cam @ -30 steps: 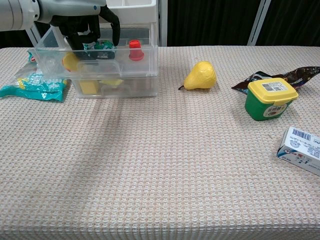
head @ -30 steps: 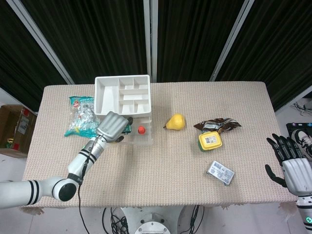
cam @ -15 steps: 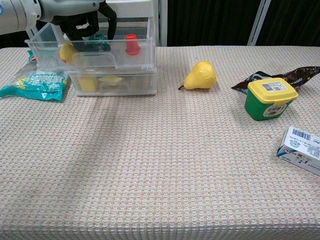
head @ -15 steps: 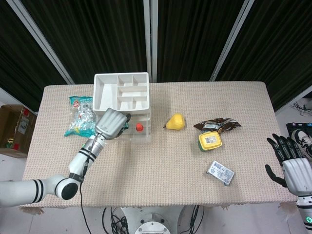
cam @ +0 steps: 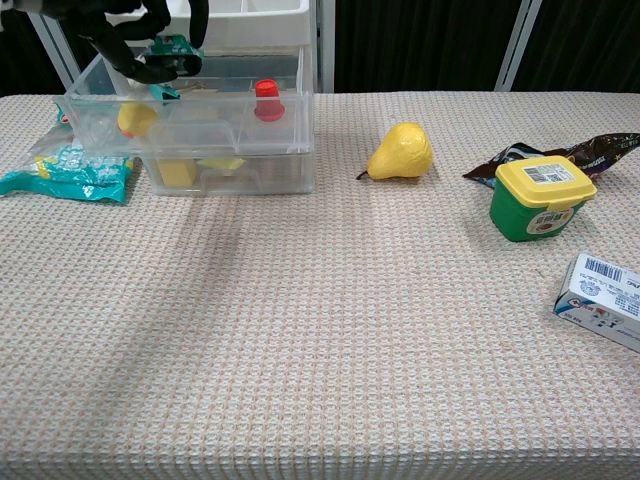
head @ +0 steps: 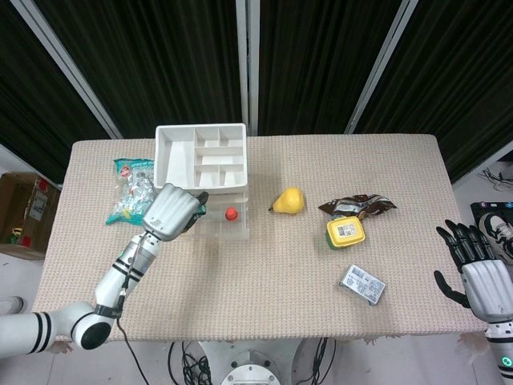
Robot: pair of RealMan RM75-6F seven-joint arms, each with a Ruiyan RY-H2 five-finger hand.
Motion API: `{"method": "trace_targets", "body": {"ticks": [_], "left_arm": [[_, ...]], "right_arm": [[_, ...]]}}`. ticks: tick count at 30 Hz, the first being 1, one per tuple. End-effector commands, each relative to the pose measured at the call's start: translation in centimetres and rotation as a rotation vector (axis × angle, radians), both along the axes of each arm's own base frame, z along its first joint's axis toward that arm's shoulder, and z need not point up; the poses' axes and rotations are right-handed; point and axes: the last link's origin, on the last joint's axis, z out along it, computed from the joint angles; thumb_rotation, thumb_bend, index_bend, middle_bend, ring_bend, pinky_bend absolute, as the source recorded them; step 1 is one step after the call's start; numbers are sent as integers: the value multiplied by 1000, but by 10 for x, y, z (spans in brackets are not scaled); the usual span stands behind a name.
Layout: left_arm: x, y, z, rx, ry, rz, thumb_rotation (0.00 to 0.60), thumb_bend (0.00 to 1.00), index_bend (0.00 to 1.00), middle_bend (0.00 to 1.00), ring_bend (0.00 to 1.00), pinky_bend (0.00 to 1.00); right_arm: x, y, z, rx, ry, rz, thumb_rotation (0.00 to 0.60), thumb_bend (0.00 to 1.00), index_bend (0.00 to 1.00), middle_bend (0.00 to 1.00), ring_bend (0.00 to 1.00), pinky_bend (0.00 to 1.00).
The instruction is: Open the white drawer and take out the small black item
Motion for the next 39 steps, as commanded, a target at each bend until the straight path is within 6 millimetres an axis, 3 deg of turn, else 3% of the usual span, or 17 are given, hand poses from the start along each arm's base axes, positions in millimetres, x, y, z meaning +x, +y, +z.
{"method": "trace_targets", "body": {"ticks": [1, 7, 12, 21, 27, 32, 35, 39], "left_arm": [[-4, -25, 14, 23, -57, -66, 600, 341, 510, 864, 987, 1000], [-5, -63, -4, -61, -80, -200, 600, 342, 497, 863, 983, 1000], [-7, -85, -34, -151, -34, -256, 600, 342, 489, 862, 982, 1000], [-27, -89, -97, -274, 86, -155, 600, 336, 437, 858, 979, 1000], [-28, -91, -115, -302, 133, -135, 600, 282, 299, 824, 967, 1000], [-24, -92, -102, -233, 81, -150, 600, 93, 185, 729, 901, 1000], [-25, -93, -71, -133, -13, -151, 600, 53, 172, 663, 823, 1000], [-42, -101, -14, 21, -177, -100, 599, 30, 175, 625, 765, 983]], "right_arm": [[0, 0, 0, -1, 0, 0, 600, 327, 0, 0, 0, 0], [0, -1, -2, 4, 0, 2, 600, 327, 0, 0, 0, 0], [1, -1, -2, 4, 0, 6, 600, 327, 0, 0, 0, 0], [-2, 0, -2, 7, -2, -2, 600, 327, 0, 0, 0, 0], [-1, -1, -3, 8, 0, 3, 600, 327, 0, 0, 0, 0], [0, -1, -2, 6, 0, 3, 600, 327, 0, 0, 0, 0], [-1, 0, -1, 1, -2, 2, 600, 327, 0, 0, 0, 0], [-2, 0, 0, 0, -4, 0, 600, 327, 0, 0, 0, 0]]}}
